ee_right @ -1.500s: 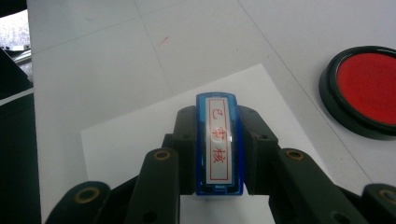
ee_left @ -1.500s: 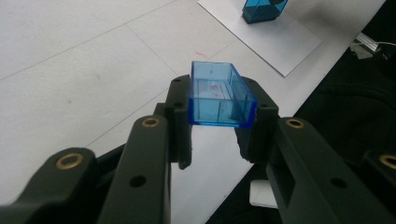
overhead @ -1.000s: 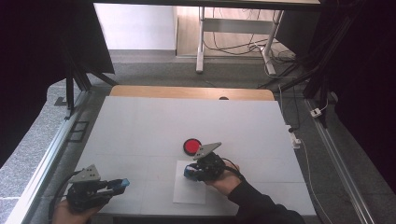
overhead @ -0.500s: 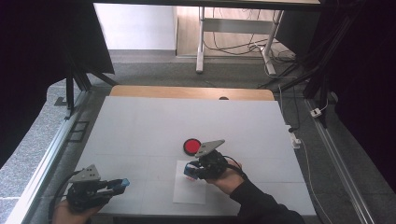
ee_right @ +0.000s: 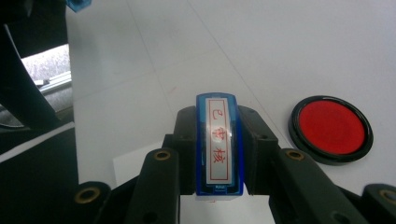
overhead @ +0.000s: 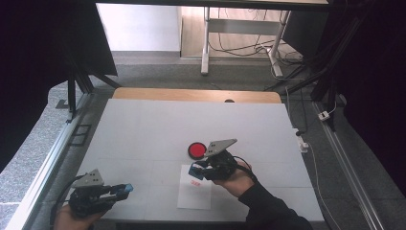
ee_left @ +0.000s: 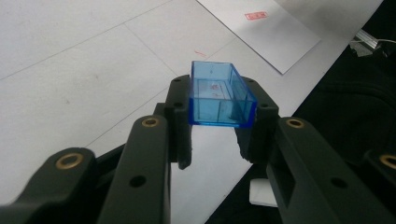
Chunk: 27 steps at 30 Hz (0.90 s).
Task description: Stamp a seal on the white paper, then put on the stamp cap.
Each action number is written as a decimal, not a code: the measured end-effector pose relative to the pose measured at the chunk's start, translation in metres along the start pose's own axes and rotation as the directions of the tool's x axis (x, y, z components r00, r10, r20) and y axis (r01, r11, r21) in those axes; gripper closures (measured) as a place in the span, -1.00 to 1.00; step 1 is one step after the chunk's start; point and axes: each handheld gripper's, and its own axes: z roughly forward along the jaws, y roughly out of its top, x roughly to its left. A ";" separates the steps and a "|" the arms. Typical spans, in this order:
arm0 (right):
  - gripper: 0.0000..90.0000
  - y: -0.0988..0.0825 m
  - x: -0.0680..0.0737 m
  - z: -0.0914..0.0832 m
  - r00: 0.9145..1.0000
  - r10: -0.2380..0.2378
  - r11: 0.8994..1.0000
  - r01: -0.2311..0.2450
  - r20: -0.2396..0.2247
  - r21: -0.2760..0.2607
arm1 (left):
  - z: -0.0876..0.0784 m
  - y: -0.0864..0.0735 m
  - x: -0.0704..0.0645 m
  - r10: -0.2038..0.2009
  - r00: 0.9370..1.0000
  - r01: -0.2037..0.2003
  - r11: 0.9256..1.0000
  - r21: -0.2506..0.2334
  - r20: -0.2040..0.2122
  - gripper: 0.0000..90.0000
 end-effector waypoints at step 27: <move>0.58 0.014 0.005 -0.019 1.000 -0.008 0.998 0.007 -0.026 -0.055 | 0.004 0.011 -0.005 0.043 0.998 -0.043 0.999 0.006 0.038 0.53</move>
